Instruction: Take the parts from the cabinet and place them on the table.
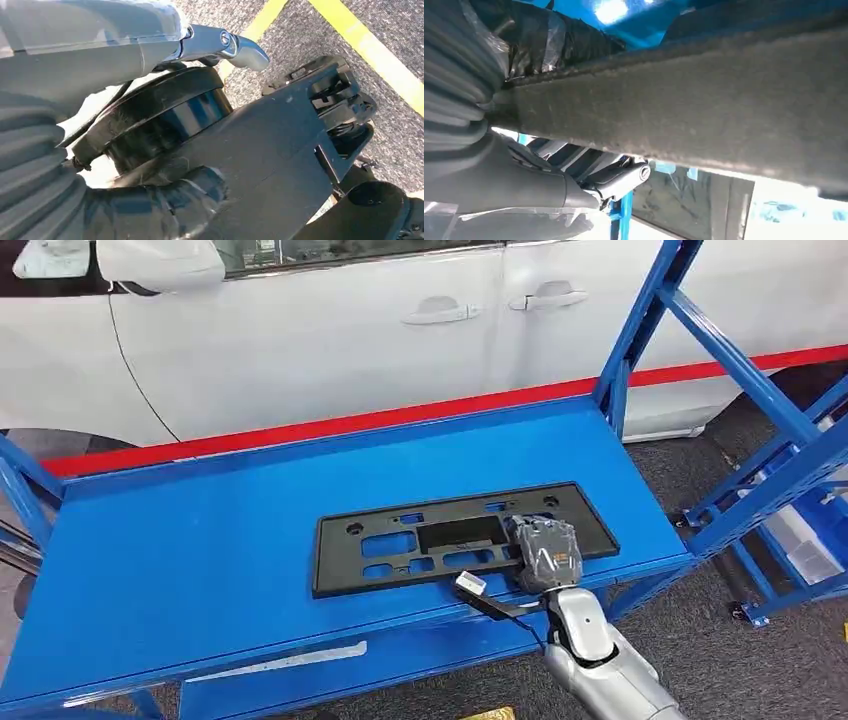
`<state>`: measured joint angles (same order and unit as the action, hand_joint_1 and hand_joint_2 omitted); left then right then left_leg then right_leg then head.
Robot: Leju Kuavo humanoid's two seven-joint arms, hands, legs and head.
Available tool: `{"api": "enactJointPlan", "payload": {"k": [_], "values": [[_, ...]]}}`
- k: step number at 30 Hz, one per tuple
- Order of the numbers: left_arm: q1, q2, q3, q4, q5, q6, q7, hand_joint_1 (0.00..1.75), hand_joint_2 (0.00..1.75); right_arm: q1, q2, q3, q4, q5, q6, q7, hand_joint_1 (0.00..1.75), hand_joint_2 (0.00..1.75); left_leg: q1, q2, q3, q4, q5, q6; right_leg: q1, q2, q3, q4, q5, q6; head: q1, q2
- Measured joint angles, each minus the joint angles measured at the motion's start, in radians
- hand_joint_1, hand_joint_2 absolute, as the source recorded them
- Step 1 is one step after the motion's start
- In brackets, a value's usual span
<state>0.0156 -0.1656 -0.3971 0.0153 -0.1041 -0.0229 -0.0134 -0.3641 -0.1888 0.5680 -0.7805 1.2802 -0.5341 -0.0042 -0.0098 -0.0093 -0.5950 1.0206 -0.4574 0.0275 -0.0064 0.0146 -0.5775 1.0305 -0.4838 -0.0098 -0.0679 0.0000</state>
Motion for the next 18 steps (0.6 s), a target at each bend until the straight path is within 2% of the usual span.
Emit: {"api": "enactJointPlan", "payload": {"k": [7,11,16,17,18], "values": [[-0.001,0.000,0.002,0.000,0.002,-0.012,0.009,0.00,1.75,0.020,-0.024,0.000,-0.089,-0.027,-0.049,-0.033,1.75,1.75,0.000,0.000,-0.001,0.000,0.000,0.000,0.000,0.000,-0.001,0.000,0.000,0.000,0.000,0.000],[0.002,-0.003,0.016,0.000,0.019,0.000,0.000,0.00,1.75,0.036,-0.055,-0.001,-0.256,-0.047,-0.070,-0.059,1.75,1.75,0.000,0.000,-0.001,0.000,0.000,0.000,0.000,0.000,-0.001,0.000,0.000,0.000,0.000,0.000],[0.001,-0.009,0.024,0.000,0.019,0.014,0.012,0.00,1.75,0.050,-0.082,-0.005,-0.413,0.056,-0.085,-0.050,1.75,1.75,0.000,0.000,-0.001,0.000,0.000,0.000,0.000,0.000,-0.001,0.000,0.000,0.000,0.000,0.000],[0.000,-0.010,0.025,0.000,0.019,0.014,0.012,0.00,1.75,0.054,-0.084,-0.005,-0.426,0.070,-0.095,-0.048,1.75,1.75,-0.001,0.000,-0.002,0.001,0.000,0.001,-0.001,0.000,0.000,-0.001,0.001,0.001,0.000,0.000],[0.000,-0.010,0.025,0.000,0.019,0.014,0.015,0.00,1.75,0.058,-0.087,-0.005,-0.438,0.081,-0.111,-0.048,1.75,1.75,-0.007,-0.001,0.000,0.002,0.004,0.012,-0.009,-0.001,0.003,-0.012,0.010,0.019,-0.001,0.000]]}}
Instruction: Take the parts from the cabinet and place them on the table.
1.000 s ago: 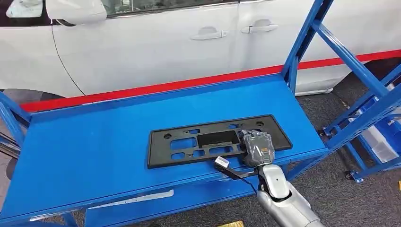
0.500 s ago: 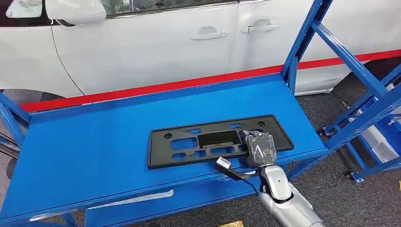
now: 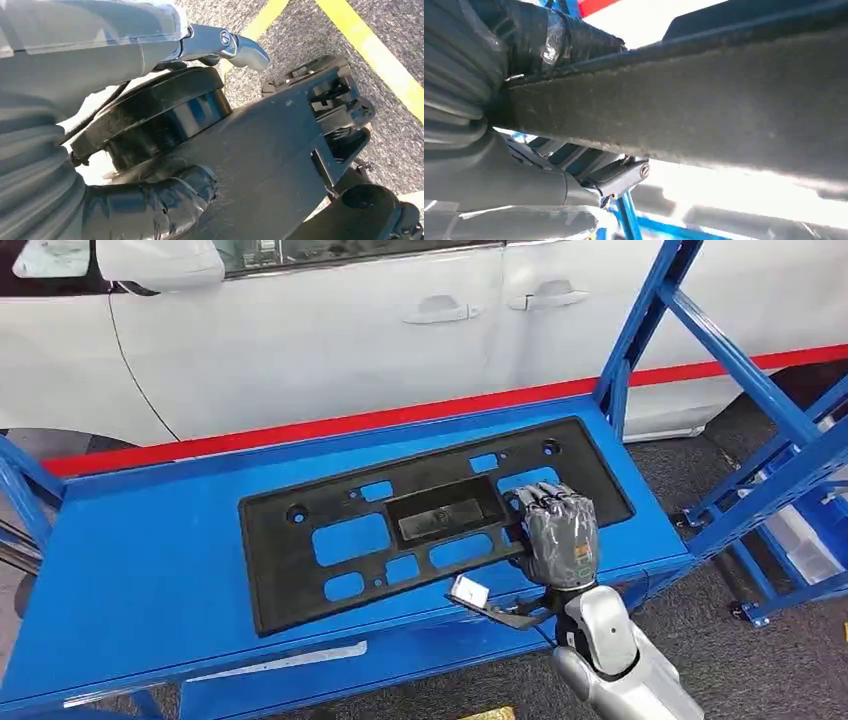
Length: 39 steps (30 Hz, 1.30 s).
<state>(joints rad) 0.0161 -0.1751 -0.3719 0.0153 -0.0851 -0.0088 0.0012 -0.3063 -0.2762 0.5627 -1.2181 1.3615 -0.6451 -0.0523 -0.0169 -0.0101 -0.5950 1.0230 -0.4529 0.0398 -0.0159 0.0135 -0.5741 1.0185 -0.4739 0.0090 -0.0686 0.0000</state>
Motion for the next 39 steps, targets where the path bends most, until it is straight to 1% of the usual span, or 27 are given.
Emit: {"api": "enactJointPlan", "payload": {"k": [1,3,4,6,8,10,11,12,13,16,17,18,21,22,23,24,26,27,28,31,32,33,34,36,37,38,39], "values": [[-0.001,-0.002,0.000,0.000,-0.001,0.000,0.002,0.00,1.75,0.002,-0.005,0.000,-0.007,0.001,-0.006,0.000,1.75,1.75,0.010,0.004,0.012,-0.034,0.015,0.015,0.008,0.005,0.008,-0.010,0.002,0.006,0.000,0.000],[0.000,-0.002,0.000,0.000,-0.002,0.000,0.004,0.00,1.75,0.003,-0.014,0.000,-0.009,0.002,-0.022,0.000,1.75,1.75,0.014,0.009,0.032,-0.071,0.035,0.022,0.010,-0.004,-0.009,0.040,-0.051,0.000,0.002,0.000],[0.000,-0.002,0.000,0.000,-0.003,0.000,0.006,0.00,1.75,0.004,-0.017,0.000,-0.009,0.000,-0.030,-0.003,1.75,1.75,0.014,0.011,0.030,-0.071,0.038,0.025,0.006,-0.004,-0.042,0.119,-0.100,0.000,0.002,0.000],[0.000,-0.002,0.000,0.000,-0.004,-0.001,0.006,0.00,1.75,0.016,-0.021,0.000,-0.009,-0.007,-0.030,-0.009,1.75,1.75,0.013,0.012,0.023,-0.064,0.038,0.025,-0.002,-0.004,-0.094,0.242,-0.149,0.005,0.001,0.000],[-0.001,-0.002,0.000,0.000,-0.006,-0.002,0.008,0.00,1.75,0.022,-0.025,0.000,-0.009,-0.010,-0.028,-0.014,1.75,1.75,0.017,0.011,0.009,-0.049,0.035,0.021,-0.013,-0.007,-0.086,0.232,-0.118,0.016,0.001,0.000],[-0.002,-0.002,0.000,0.000,-0.009,-0.003,0.010,0.00,1.75,0.022,-0.027,0.002,-0.009,-0.010,-0.020,-0.018,1.75,1.75,0.027,0.010,-0.010,-0.019,0.026,0.006,-0.030,-0.015,-0.001,0.077,-0.035,0.033,0.001,0.000],[-0.003,-0.002,0.000,0.000,-0.010,-0.003,0.011,0.00,1.75,0.022,-0.027,0.002,-0.008,-0.010,-0.018,-0.018,1.75,1.75,0.028,0.010,-0.020,0.000,0.019,-0.005,-0.032,-0.015,0.022,0.025,-0.056,0.044,0.001,0.000],[-0.004,0.001,0.000,0.000,-0.011,-0.003,0.014,0.00,1.75,0.022,-0.027,0.005,-0.005,-0.010,-0.014,-0.019,1.75,1.75,0.024,0.005,-0.030,0.010,0.016,-0.015,-0.021,-0.003,0.014,0.054,-0.037,0.035,0.003,0.000],[-0.004,0.001,0.000,0.000,-0.011,-0.004,0.014,0.00,1.75,0.023,-0.027,0.005,-0.003,-0.010,-0.014,-0.019,1.75,1.75,0.020,0.003,-0.029,0.021,0.015,-0.018,-0.023,0.001,0.003,0.061,-0.039,0.019,0.000,0.000],[-0.005,0.002,0.000,0.000,-0.019,-0.007,0.016,0.00,1.75,0.021,-0.027,0.005,0.011,-0.010,-0.016,-0.018,1.75,1.75,0.022,-0.001,-0.048,0.034,0.022,-0.028,-0.024,0.000,-0.015,0.067,-0.040,-0.002,0.001,0.000],[-0.006,0.002,0.000,0.000,-0.019,-0.007,0.016,0.00,1.75,0.019,-0.027,0.005,0.015,-0.010,-0.017,-0.016,1.75,1.75,0.026,0.001,-0.060,0.049,0.000,-0.033,-0.025,-0.002,-0.022,0.067,-0.033,-0.013,0.000,0.000],[-0.007,0.002,0.000,0.000,-0.019,-0.007,0.016,0.00,1.75,0.019,-0.027,0.005,0.016,-0.010,-0.017,-0.016,1.75,1.75,0.026,0.004,-0.074,0.090,-0.045,-0.037,-0.024,-0.002,-0.031,0.067,-0.027,-0.023,0.000,0.000],[-0.011,0.002,0.000,0.000,-0.020,-0.008,0.016,0.00,1.75,0.019,-0.027,0.005,0.026,-0.011,-0.018,-0.016,1.75,1.75,0.025,0.004,-0.134,0.297,-0.170,-0.038,-0.009,-0.008,-0.053,0.067,-0.010,-0.034,0.001,0.000],[-0.012,0.002,0.000,0.000,-0.020,-0.008,0.016,0.00,1.75,0.019,-0.027,0.005,0.031,-0.011,-0.019,-0.016,1.75,1.75,0.024,0.004,-0.136,0.332,-0.179,-0.033,-0.004,-0.008,-0.061,0.067,-0.004,-0.036,0.000,0.000],[-0.013,0.002,0.000,0.000,-0.021,-0.008,0.016,0.00,1.75,0.019,-0.027,0.005,0.036,-0.011,-0.019,-0.016,1.75,1.75,0.020,0.004,-0.114,0.317,-0.165,-0.025,0.003,-0.009,-0.068,0.067,0.002,-0.038,0.001,0.000],[-0.012,0.002,0.000,0.000,-0.021,-0.009,0.018,0.00,1.75,0.019,-0.027,0.005,0.039,-0.011,-0.019,-0.016,1.75,1.75,0.015,0.003,-0.071,0.258,-0.137,-0.012,0.008,-0.008,-0.076,0.067,0.008,-0.039,0.001,0.000],[-0.008,0.002,0.000,0.000,-0.021,-0.011,0.019,0.00,1.75,0.019,-0.027,0.005,0.043,-0.011,-0.019,-0.016,1.75,1.75,-0.005,0.001,0.050,0.071,-0.085,0.017,0.011,-0.006,-0.086,0.067,0.020,-0.041,0.001,0.000],[-0.008,0.003,-0.001,0.000,-0.021,-0.012,0.019,0.00,1.75,0.020,-0.027,0.005,0.044,-0.011,-0.019,-0.016,1.75,1.75,-0.015,0.003,0.082,0.004,-0.105,0.030,0.010,-0.007,-0.088,0.064,0.025,-0.038,0.001,0.000],[-0.007,0.003,-0.001,0.001,-0.020,-0.013,0.019,0.00,1.75,0.021,-0.027,0.005,0.047,-0.011,-0.019,-0.015,1.75,1.75,-0.017,0.010,0.084,0.006,-0.083,0.026,0.006,-0.008,-0.085,0.055,0.034,-0.031,0.001,0.000],[-0.007,0.003,-0.001,0.001,-0.021,-0.016,0.018,0.00,1.75,0.020,-0.027,0.005,0.052,-0.011,-0.019,-0.015,1.75,1.75,-0.026,0.007,0.079,-0.031,-0.050,0.042,-0.003,-0.011,-0.084,0.027,0.064,-0.011,0.001,0.000],[-0.008,0.003,-0.001,0.001,-0.021,-0.017,0.018,0.00,1.75,0.020,-0.027,0.005,0.054,-0.011,-0.019,-0.015,1.75,1.75,-0.012,0.011,0.094,-0.068,-0.022,0.041,0.001,-0.010,-0.088,0.031,0.057,-0.010,0.001,0.000],[-0.009,0.002,-0.001,0.001,-0.021,-0.019,0.019,0.00,1.75,0.020,-0.028,0.005,0.057,-0.011,-0.019,-0.014,1.75,1.75,-0.014,0.016,0.089,-0.083,-0.007,0.038,0.004,-0.010,-0.095,0.043,0.024,-0.008,0.001,0.000],[-0.009,0.002,-0.001,0.001,-0.022,-0.019,0.019,0.00,1.75,0.018,-0.028,0.005,0.062,-0.011,-0.019,-0.015,1.75,1.75,-0.012,0.018,0.081,-0.086,0.005,0.042,0.004,-0.008,-0.110,0.092,-0.034,-0.006,0.002,0.000],[-0.010,0.000,-0.001,0.001,-0.026,-0.019,0.018,0.00,1.75,0.020,-0.028,0.006,0.071,-0.011,-0.020,-0.015,1.75,1.75,-0.012,0.021,0.062,-0.078,0.012,0.037,0.000,-0.010,-0.140,0.229,-0.120,0.002,0.001,0.000],[-0.010,0.000,-0.001,0.001,-0.027,-0.019,0.018,0.00,1.75,0.020,-0.027,0.006,0.076,-0.011,-0.020,-0.015,1.75,1.75,-0.012,0.022,0.049,-0.068,0.015,0.036,-0.001,-0.010,-0.147,0.277,-0.130,0.006,0.002,0.000],[-0.011,0.000,-0.001,0.001,-0.028,-0.019,0.018,0.00,1.75,0.020,-0.028,0.006,0.082,-0.010,-0.020,-0.015,1.75,1.75,-0.010,0.022,0.035,-0.057,0.016,0.035,-0.003,-0.011,-0.137,0.286,-0.115,0.010,0.002,0.000],[-0.011,0.000,-0.001,0.001,-0.028,-0.019,0.019,0.00,1.75,0.020,-0.028,0.006,0.086,-0.008,-0.020,-0.015,1.75,1.75,-0.008,0.022,0.020,-0.043,0.018,0.033,-0.006,-0.011,-0.107,0.256,-0.084,0.014,0.002,0.000]]}}
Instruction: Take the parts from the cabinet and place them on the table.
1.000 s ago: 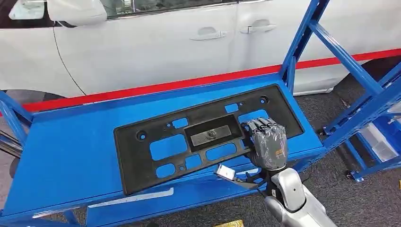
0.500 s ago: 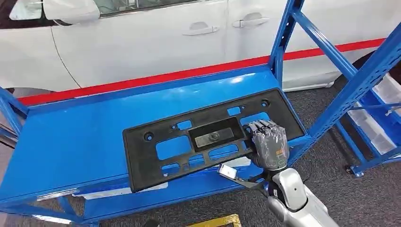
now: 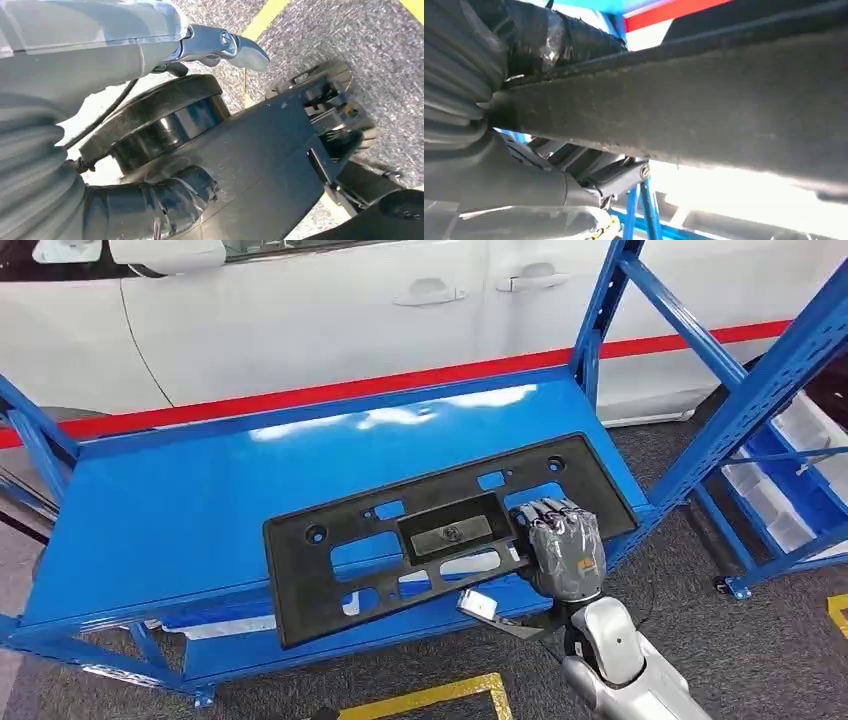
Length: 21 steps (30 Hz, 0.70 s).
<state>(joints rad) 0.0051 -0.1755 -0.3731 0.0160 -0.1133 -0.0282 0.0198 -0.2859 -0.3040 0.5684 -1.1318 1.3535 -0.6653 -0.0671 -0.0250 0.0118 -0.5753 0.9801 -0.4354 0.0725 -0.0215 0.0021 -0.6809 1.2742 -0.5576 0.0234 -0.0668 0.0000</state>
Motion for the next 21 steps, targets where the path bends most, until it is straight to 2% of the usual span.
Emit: {"api": "enactJointPlan", "payload": {"k": [1,2,3,4,6,7,8,9,10,11,12,13,14,15,16,17,18,19,20,21], "values": [[0.000,0.000,0.000,0.000,0.001,0.006,0.003,0.00,1.75,0.000,0.000,0.000,0.005,0.002,0.000,0.002,1.75,1.75,0.003,0.000,-0.016,0.015,0.000,-0.001,-0.003,-0.002,0.048,-0.066,0.033,0.004,0.000,0.000],[-0.001,-0.001,0.000,0.000,0.007,0.021,0.011,0.00,1.75,-0.001,0.000,0.000,0.007,0.003,0.000,0.006,1.75,1.75,0.005,0.000,-0.031,0.034,-0.001,-0.005,-0.007,-0.005,0.107,-0.151,0.052,0.009,0.000,0.000],[-0.001,0.000,0.000,0.000,0.012,0.041,0.021,0.00,1.75,-0.001,0.000,0.000,0.008,0.008,0.000,0.012,1.75,1.75,0.004,-0.001,-0.048,0.051,-0.004,-0.011,-0.005,-0.007,0.141,-0.211,0.010,0.010,0.000,0.000],[0.000,-0.001,0.000,0.000,0.017,0.057,0.027,0.00,1.75,0.004,0.000,0.000,0.008,0.011,-0.001,0.015,1.75,1.75,0.002,-0.001,-0.055,0.064,-0.004,-0.017,0.008,-0.001,0.137,-0.207,0.025,-0.009,-0.001,0.000],[0.004,0.000,0.000,0.000,0.025,0.078,0.037,0.00,1.75,0.010,-0.001,0.000,0.009,0.015,-0.001,0.021,1.75,1.75,0.004,-0.003,-0.058,0.070,0.006,-0.027,0.007,-0.001,0.129,-0.206,0.028,-0.018,-0.001,0.000],[0.005,0.002,0.000,0.000,0.027,0.082,0.039,0.00,1.75,0.010,-0.001,0.000,0.008,0.014,-0.001,0.023,1.75,1.75,0.006,-0.003,-0.062,0.070,0.011,-0.034,0.008,-0.001,0.125,-0.206,0.034,-0.027,0.000,0.000],[0.006,0.003,0.000,0.001,0.027,0.084,0.039,0.00,1.75,0.011,0.000,0.000,0.008,0.015,-0.001,0.024,1.75,1.75,0.006,-0.005,-0.070,0.077,0.002,-0.041,0.001,-0.004,0.117,-0.213,0.045,-0.042,0.000,0.000],[0.006,0.003,0.000,0.001,0.027,0.086,0.039,0.00,1.75,0.010,-0.001,0.000,0.008,0.015,-0.001,0.024,1.75,1.75,0.009,-0.008,-0.082,0.098,-0.032,-0.049,0.002,-0.003,0.109,-0.213,0.053,-0.051,-0.001,0.000],[0.006,0.003,0.000,0.001,0.030,0.093,0.042,0.00,1.75,0.011,-0.001,0.000,0.008,0.016,-0.001,0.026,1.75,1.75,0.012,-0.008,-0.099,0.145,-0.083,-0.055,0.002,-0.004,0.099,-0.213,0.061,-0.059,-0.001,0.000],[0.005,0.003,0.000,0.001,0.040,0.110,0.048,0.00,1.75,0.012,-0.001,0.000,0.007,0.020,0.000,0.032,1.75,1.75,0.018,-0.008,-0.117,0.213,-0.137,-0.060,0.003,-0.004,0.089,-0.213,0.070,-0.060,-0.001,0.000],[0.004,0.003,0.000,0.001,0.050,0.129,0.055,0.00,1.75,0.014,-0.001,0.000,0.007,0.024,0.000,0.034,1.75,1.75,0.021,-0.008,-0.135,0.283,-0.177,-0.064,0.005,-0.004,0.078,-0.213,0.078,-0.059,-0.001,0.000],[0.004,0.005,0.002,0.001,0.065,0.152,0.065,0.00,1.75,0.020,-0.001,0.000,0.005,0.031,0.000,0.036,1.75,1.75,0.026,-0.008,-0.145,0.343,-0.196,-0.067,0.006,-0.004,0.066,-0.213,0.087,-0.058,-0.001,0.000],[0.004,0.006,0.002,0.001,0.076,0.171,0.074,0.00,1.75,0.028,-0.002,0.000,0.003,0.035,0.000,0.042,1.75,1.75,0.029,-0.008,-0.135,0.360,-0.185,-0.067,0.008,-0.005,0.056,-0.213,0.095,-0.057,-0.001,0.000],[0.005,0.007,0.003,0.001,0.083,0.179,0.078,0.00,1.75,0.035,-0.002,0.000,0.001,0.036,0.000,0.043,1.75,1.75,0.030,-0.008,-0.108,0.338,-0.154,-0.065,0.009,-0.005,0.046,-0.212,0.103,-0.056,-0.001,0.000],[0.007,0.008,0.003,0.001,0.084,0.183,0.082,0.00,1.75,0.039,-0.002,0.000,0.000,0.038,0.000,0.044,1.75,1.75,0.030,-0.008,-0.064,0.280,-0.118,-0.062,0.010,-0.004,0.036,-0.212,0.111,-0.053,-0.001,0.000],[0.007,0.009,0.003,0.001,0.085,0.187,0.085,0.00,1.75,0.041,-0.002,0.000,-0.002,0.039,0.000,0.045,1.75,1.75,0.029,-0.010,-0.001,0.191,-0.089,-0.055,0.010,-0.001,0.028,-0.212,0.119,-0.051,-0.001,0.000],[0.008,0.012,0.003,0.001,0.086,0.189,0.086,0.00,1.75,0.042,-0.002,0.000,-0.005,0.040,0.000,0.045,1.75,1.75,0.026,-0.013,0.066,0.093,-0.091,-0.046,0.009,0.000,0.023,-0.212,0.127,-0.048,-0.001,0.000],[0.007,0.014,0.003,0.001,0.087,0.190,0.086,0.00,1.75,0.044,-0.003,-0.001,-0.009,0.042,0.000,0.045,1.75,1.75,0.022,-0.015,0.107,0.022,-0.120,-0.043,0.011,0.001,0.018,-0.213,0.135,-0.040,-0.001,0.000],[0.009,0.016,0.003,0.001,0.090,0.192,0.085,0.00,1.75,0.046,-0.003,-0.001,-0.010,0.042,0.000,0.045,1.75,1.75,0.016,-0.016,0.100,0.026,-0.111,-0.046,0.006,-0.001,0.020,-0.222,0.145,-0.031,-0.001,0.000],[0.010,0.016,0.003,0.001,0.090,0.191,0.085,0.00,1.75,0.048,-0.003,-0.001,-0.010,0.042,0.000,0.046,1.75,1.75,0.010,-0.017,0.091,0.021,-0.100,-0.040,-0.001,0.000,0.020,-0.228,0.156,-0.024,-0.001,0.000]]}}
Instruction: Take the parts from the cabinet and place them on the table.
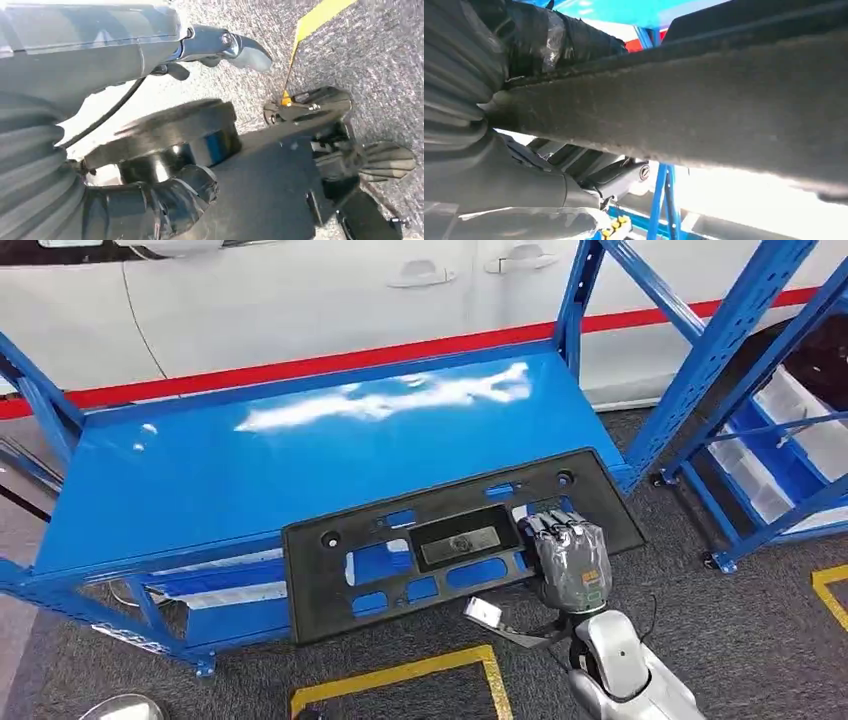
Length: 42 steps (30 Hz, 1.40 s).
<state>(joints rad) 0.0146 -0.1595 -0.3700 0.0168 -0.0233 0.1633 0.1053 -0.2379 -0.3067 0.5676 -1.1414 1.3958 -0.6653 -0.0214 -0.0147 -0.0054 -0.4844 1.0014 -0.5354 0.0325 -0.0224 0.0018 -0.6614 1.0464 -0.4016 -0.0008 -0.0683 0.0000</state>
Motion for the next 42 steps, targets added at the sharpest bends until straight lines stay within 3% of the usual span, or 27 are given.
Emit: {"api": "enactJointPlan", "payload": {"k": [2,3,4,6,7,9,11,12,13,16,17,18,20,22,23,24,26,27,28,29,31,33,35,37,38,40,42], "values": [[0.002,0.003,0.000,0.000,0.001,0.000,0.001,0.00,1.75,0.005,0.000,0.000,-0.002,0.000,0.000,0.000,1.75,1.75,-0.001,0.002,-0.003,-0.024,0.026,0.011,0.000,0.002,-0.003,-0.012,0.018,0.015,0.000,0.000],[0.001,0.003,0.001,0.000,0.002,0.000,0.001,0.00,1.75,0.010,-0.005,0.000,-0.002,0.000,0.000,0.000,1.75,1.75,0.004,0.010,-0.005,-0.036,0.044,0.015,-0.003,0.001,-0.011,0.003,-0.014,0.014,0.001,0.000],[0.002,0.005,0.001,0.000,0.002,0.000,0.001,0.00,1.75,0.010,-0.005,0.000,-0.003,0.000,0.000,0.001,1.75,1.75,0.004,0.010,-0.017,-0.038,0.055,0.029,0.001,0.000,-0.023,0.040,-0.072,0.012,0.001,0.000],[0.002,0.005,0.002,0.000,0.013,0.015,0.004,0.00,1.75,0.013,-0.005,0.000,-0.003,0.001,0.000,0.001,1.75,1.75,0.000,0.013,-0.044,-0.034,0.073,0.034,0.001,0.001,-0.055,0.177,-0.185,0.014,0.001,0.000],[0.002,0.006,0.004,0.000,0.019,0.022,0.006,0.00,1.75,0.017,-0.006,0.000,-0.003,0.001,0.000,0.004,1.75,1.75,-0.001,0.013,-0.057,-0.031,0.082,0.034,0.001,0.000,-0.065,0.240,-0.210,0.016,0.001,0.000],[0.003,0.008,0.008,0.000,0.031,0.024,0.005,0.00,1.75,0.028,-0.008,-0.003,-0.003,-0.001,0.001,0.006,1.75,1.75,-0.001,0.014,-0.090,-0.017,0.096,0.031,0.000,0.000,-0.047,0.279,-0.172,0.019,0.001,0.000],[0.005,0.009,0.009,0.000,0.039,0.016,0.000,0.00,1.75,0.030,-0.008,-0.008,-0.003,-0.002,0.000,0.002,1.75,1.75,-0.001,0.014,-0.124,0.005,0.104,0.025,-0.001,-0.003,0.046,0.165,-0.105,0.018,0.001,0.000],[0.004,0.009,0.009,0.000,0.044,0.008,-0.001,0.00,1.75,0.029,-0.008,-0.011,-0.003,-0.005,0.000,-0.003,1.75,1.75,-0.001,0.015,-0.138,0.020,0.106,0.022,-0.001,-0.004,0.107,0.082,-0.103,0.015,0.001,0.000],[0.004,0.009,0.009,0.000,0.046,-0.002,-0.002,0.00,1.75,0.028,-0.008,-0.014,-0.003,-0.008,0.001,-0.006,1.75,1.75,-0.008,0.014,-0.154,0.035,0.106,0.019,0.007,-0.005,0.151,0.009,-0.144,0.011,0.001,0.000],[0.003,0.009,0.009,0.000,0.055,-0.020,-0.003,0.00,1.75,0.030,-0.008,-0.017,-0.002,-0.012,0.002,-0.016,1.75,1.75,-0.002,0.016,-0.159,0.042,0.123,0.002,0.013,-0.002,0.141,0.004,-0.140,-0.002,0.001,0.000],[0.006,0.009,0.009,0.000,0.057,-0.022,-0.003,0.00,1.75,0.030,-0.008,-0.017,-0.002,-0.014,0.003,-0.016,1.75,1.75,-0.006,0.014,-0.163,0.042,0.130,-0.005,0.006,-0.002,0.133,-0.002,-0.129,-0.012,0.001,0.000],[0.005,0.010,0.009,0.001,0.063,-0.023,-0.002,0.00,1.75,0.028,-0.008,-0.017,-0.002,-0.014,0.005,-0.016,1.75,1.75,-0.001,0.011,-0.169,0.053,0.113,-0.011,0.001,-0.006,0.125,-0.005,-0.118,-0.018,0.002,0.000],[0.005,0.010,0.009,0.001,0.065,-0.024,0.000,0.00,1.75,0.027,-0.008,-0.020,-0.002,-0.019,0.006,-0.016,1.75,1.75,0.005,0.008,-0.197,0.133,0.005,-0.024,0.002,-0.008,0.102,-0.007,-0.098,-0.035,-0.001,0.000],[0.004,0.010,0.009,0.001,0.069,-0.024,0.001,0.00,1.75,0.028,-0.008,-0.024,-0.002,-0.027,0.014,-0.016,1.75,1.75,0.016,0.008,-0.228,0.278,-0.084,-0.035,0.005,-0.014,0.081,-0.004,-0.079,-0.034,-0.001,0.000],[0.003,0.010,0.009,0.001,0.074,-0.025,0.001,0.00,1.75,0.029,-0.008,-0.026,-0.003,-0.032,0.021,-0.016,1.75,1.75,0.020,0.008,-0.232,0.327,-0.086,-0.038,0.005,-0.020,0.068,-0.003,-0.070,-0.033,-0.001,0.000],[0.001,0.010,0.008,0.001,0.076,-0.026,0.001,0.00,1.75,0.030,-0.008,-0.026,-0.002,-0.035,0.025,-0.016,1.75,1.75,0.025,0.008,-0.218,0.331,-0.061,-0.042,0.005,-0.024,0.055,0.000,-0.062,-0.031,-0.001,0.000],[0.000,0.010,0.005,0.001,0.082,-0.027,0.001,0.00,1.75,0.031,-0.008,-0.029,-0.003,-0.038,0.029,-0.016,1.75,1.75,0.033,0.014,-0.132,0.229,0.011,-0.048,0.005,-0.036,0.031,0.006,-0.050,-0.025,-0.001,0.000],[0.000,0.010,0.005,0.001,0.082,-0.028,0.001,0.00,1.75,0.031,-0.008,-0.031,-0.003,-0.041,0.031,-0.016,1.75,1.75,0.036,0.029,-0.066,0.136,0.030,-0.048,0.005,-0.040,0.024,0.009,-0.044,-0.020,-0.002,0.000],[-0.002,0.010,0.004,0.001,0.083,-0.029,0.001,0.00,1.75,0.032,-0.008,-0.034,-0.004,-0.043,0.034,-0.016,1.75,1.75,0.035,0.063,-0.016,0.050,-0.001,-0.047,0.006,-0.047,0.021,0.010,-0.039,-0.014,-0.002,0.000],[-0.005,0.010,0.002,0.001,0.084,-0.030,-0.001,0.00,1.75,0.032,-0.008,-0.037,-0.006,-0.047,0.035,-0.016,1.75,1.75,0.019,0.063,0.012,-0.002,-0.012,-0.040,0.006,-0.056,0.019,0.010,-0.033,-0.004,0.000,0.000],[-0.004,0.010,-0.002,0.001,0.086,-0.031,-0.002,0.00,1.75,0.033,-0.009,-0.039,-0.006,-0.052,0.038,-0.016,1.75,1.75,0.010,0.043,-0.006,0.001,0.003,-0.027,-0.002,-0.074,0.022,0.000,-0.016,0.009,0.000,0.000],[0.000,0.011,-0.004,0.001,0.090,-0.033,-0.002,0.00,1.75,0.035,-0.009,-0.039,-0.013,-0.054,0.042,-0.015,1.75,1.75,0.017,0.032,-0.014,-0.018,0.031,0.000,-0.008,-0.074,0.015,0.003,-0.017,0.024,0.000,0.000],[0.001,0.011,-0.004,0.001,0.093,-0.033,0.000,0.00,1.75,0.038,-0.010,-0.040,-0.021,-0.059,0.047,-0.016,1.75,1.75,0.009,0.025,-0.036,-0.016,0.054,0.023,-0.009,-0.022,-0.010,0.068,-0.113,0.019,0.000,0.000],[0.000,0.011,-0.004,0.001,0.094,-0.034,-0.002,0.00,1.75,0.040,-0.014,-0.042,-0.024,-0.060,0.049,-0.016,1.75,1.75,0.004,0.005,-0.069,-0.008,0.074,0.030,-0.001,-0.005,-0.056,0.233,-0.216,0.016,0.000,0.000],[0.000,0.011,-0.004,0.001,0.095,-0.035,-0.002,0.00,1.75,0.043,-0.015,-0.042,-0.024,-0.060,0.050,-0.015,1.75,1.75,0.002,-0.005,-0.085,-0.003,0.082,0.030,0.002,-0.003,-0.066,0.287,-0.228,0.014,0.000,0.000],[0.002,0.011,-0.004,0.001,0.095,-0.036,-0.002,0.00,1.75,0.044,-0.015,-0.043,-0.025,-0.061,0.053,-0.015,1.75,1.75,0.000,-0.024,-0.115,0.010,0.096,0.027,0.007,-0.002,-0.031,0.276,-0.185,0.008,0.000,0.000],[0.001,0.010,-0.004,0.001,0.096,-0.036,-0.002,0.00,1.75,0.044,-0.015,-0.045,-0.028,-0.063,0.053,-0.015,1.75,1.75,0.000,-0.046,-0.144,0.026,0.107,0.021,0.009,0.013,0.080,0.120,-0.123,-0.001,0.000,0.000]]}}
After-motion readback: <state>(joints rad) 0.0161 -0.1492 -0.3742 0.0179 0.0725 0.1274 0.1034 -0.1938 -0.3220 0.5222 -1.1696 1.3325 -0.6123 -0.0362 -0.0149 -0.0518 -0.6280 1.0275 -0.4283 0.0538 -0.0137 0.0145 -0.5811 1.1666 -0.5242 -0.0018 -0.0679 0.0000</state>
